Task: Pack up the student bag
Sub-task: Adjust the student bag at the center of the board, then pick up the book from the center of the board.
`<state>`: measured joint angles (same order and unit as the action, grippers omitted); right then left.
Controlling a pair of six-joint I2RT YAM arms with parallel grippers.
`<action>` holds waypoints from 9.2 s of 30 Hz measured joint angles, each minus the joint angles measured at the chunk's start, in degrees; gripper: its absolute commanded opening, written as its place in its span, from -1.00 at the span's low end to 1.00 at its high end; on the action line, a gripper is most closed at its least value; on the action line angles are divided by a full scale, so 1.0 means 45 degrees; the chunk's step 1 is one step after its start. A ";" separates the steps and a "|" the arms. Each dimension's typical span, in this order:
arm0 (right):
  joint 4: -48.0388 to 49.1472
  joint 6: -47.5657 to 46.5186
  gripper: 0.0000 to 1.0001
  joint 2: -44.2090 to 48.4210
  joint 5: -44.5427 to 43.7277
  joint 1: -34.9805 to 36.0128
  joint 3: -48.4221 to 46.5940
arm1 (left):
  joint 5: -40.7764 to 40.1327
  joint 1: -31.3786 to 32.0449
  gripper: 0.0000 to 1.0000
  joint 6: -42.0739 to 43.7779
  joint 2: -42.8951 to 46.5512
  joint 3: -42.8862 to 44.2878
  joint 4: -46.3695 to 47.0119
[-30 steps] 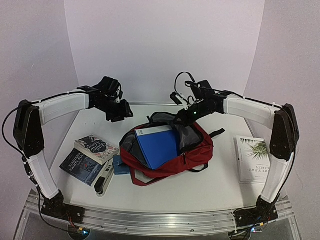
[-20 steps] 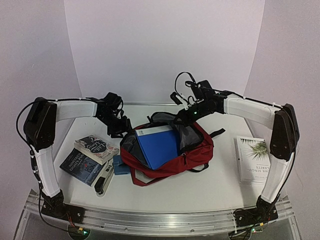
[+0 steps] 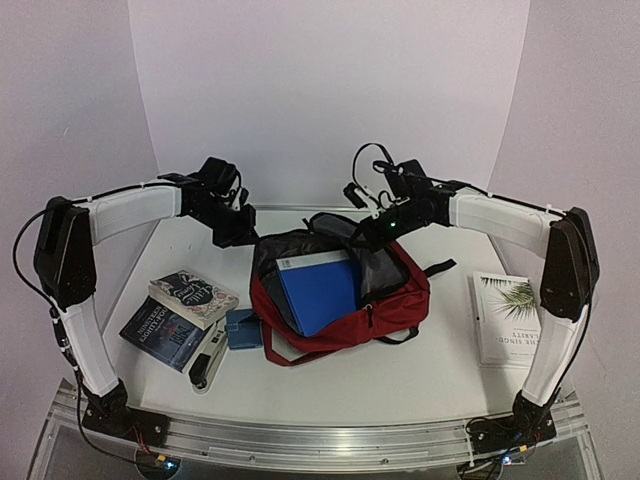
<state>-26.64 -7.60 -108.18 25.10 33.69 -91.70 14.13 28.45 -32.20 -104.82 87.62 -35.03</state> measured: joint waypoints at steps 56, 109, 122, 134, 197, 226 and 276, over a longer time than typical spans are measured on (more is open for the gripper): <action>-0.0376 0.0146 -1.00 -0.0675 0.0486 -0.0062 -0.0359 | -0.2865 0.5856 -0.99 1.2794 -0.1411 -0.0404 -0.4190; -0.1150 -0.0277 -1.00 -0.2551 0.0527 -0.0562 -0.2918 | -0.3073 0.5658 -1.00 1.2917 0.0379 0.0415 -0.3785; -0.1250 -0.0457 -1.00 -0.2628 0.0311 -0.0562 -0.3094 | -0.1846 0.5580 -1.00 1.1720 0.1724 0.0773 -0.3867; -0.1431 -0.0692 -1.00 -0.3011 0.0058 -0.0661 -0.4124 | -0.1462 0.5568 -0.03 0.9756 0.4070 -0.3302 -0.2517; -0.2091 -0.0391 0.76 -0.2604 -0.0069 -0.0765 -0.4300 | -0.1121 0.5978 0.72 0.9168 0.0612 -0.0512 -0.2045; -0.7279 -0.2724 0.00 0.3918 -0.6078 -1.0059 0.4450 | -0.2567 0.5973 0.99 0.6211 0.0303 0.1947 -0.0973; -0.3702 -0.2732 -0.42 0.1874 -0.5320 -0.8214 0.5310 | -0.1287 0.5977 0.99 0.5632 -0.2937 0.6027 -0.1288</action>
<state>-43.30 -19.89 -99.75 1.16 -3.28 -67.81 8.34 55.35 -6.86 -118.04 114.75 -40.83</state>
